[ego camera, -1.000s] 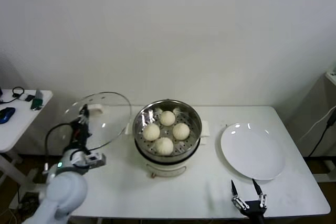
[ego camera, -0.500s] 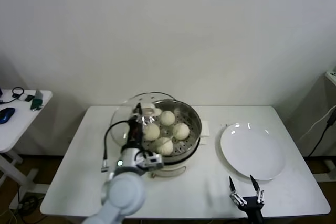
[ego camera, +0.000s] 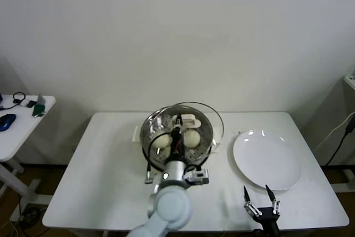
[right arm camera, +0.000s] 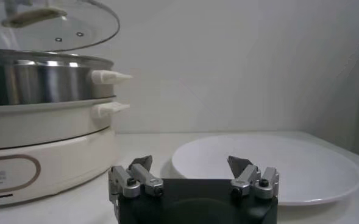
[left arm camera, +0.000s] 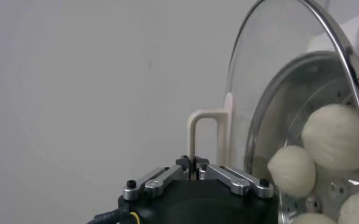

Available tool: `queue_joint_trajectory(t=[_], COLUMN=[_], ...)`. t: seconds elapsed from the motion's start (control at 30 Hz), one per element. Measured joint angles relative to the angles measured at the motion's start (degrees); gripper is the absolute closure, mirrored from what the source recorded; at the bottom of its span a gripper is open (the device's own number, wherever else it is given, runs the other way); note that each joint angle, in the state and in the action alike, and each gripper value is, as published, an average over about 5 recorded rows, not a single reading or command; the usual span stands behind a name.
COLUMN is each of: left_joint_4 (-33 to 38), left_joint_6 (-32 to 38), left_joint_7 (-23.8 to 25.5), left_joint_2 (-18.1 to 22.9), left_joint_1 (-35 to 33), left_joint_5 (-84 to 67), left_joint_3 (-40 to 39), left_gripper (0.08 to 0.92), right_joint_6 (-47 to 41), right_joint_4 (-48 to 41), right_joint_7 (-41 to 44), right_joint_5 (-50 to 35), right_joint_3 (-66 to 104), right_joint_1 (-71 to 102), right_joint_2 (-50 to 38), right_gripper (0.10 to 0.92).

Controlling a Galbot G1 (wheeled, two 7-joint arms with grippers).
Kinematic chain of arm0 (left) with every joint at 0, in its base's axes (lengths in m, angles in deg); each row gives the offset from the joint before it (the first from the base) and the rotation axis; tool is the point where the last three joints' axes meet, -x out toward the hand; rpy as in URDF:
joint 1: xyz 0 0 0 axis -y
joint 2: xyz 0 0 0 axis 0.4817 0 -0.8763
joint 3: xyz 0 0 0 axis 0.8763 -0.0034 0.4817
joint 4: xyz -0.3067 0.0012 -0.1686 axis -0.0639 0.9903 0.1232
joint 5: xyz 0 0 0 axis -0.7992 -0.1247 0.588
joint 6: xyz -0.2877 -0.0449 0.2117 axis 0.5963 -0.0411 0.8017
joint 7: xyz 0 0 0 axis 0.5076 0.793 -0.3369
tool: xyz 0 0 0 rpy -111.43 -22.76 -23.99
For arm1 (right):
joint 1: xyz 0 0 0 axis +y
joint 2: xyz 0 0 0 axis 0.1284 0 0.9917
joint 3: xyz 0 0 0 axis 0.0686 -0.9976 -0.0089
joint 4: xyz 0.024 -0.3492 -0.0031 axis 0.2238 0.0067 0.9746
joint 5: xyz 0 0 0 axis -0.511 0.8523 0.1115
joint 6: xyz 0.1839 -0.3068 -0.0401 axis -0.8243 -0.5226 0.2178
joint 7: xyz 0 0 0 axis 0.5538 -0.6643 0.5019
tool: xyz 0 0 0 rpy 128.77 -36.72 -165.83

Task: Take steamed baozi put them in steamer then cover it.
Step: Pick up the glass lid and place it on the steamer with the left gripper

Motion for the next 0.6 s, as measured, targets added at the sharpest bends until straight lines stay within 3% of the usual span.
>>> queue_joint_trajectory(t=[0.6], left_joint_4=[-6.3], left_joint_6=[1.2], left_joint_7=[-5.1], left_joint_2=[-1.4], left_joint_1=[0.3], left_joint_5=[-1.5], left_joint_3=[1.2], left_gripper=[0.864], right_joint_6=[0.9], right_joint_4=[-0.6], right_joint_7=[0.1], right_joint_5=[-0.3], right_joint_3=[0.4], right_joint_1=[0.5], right_joint_2=[-0.2], right_gripper=[0.203])
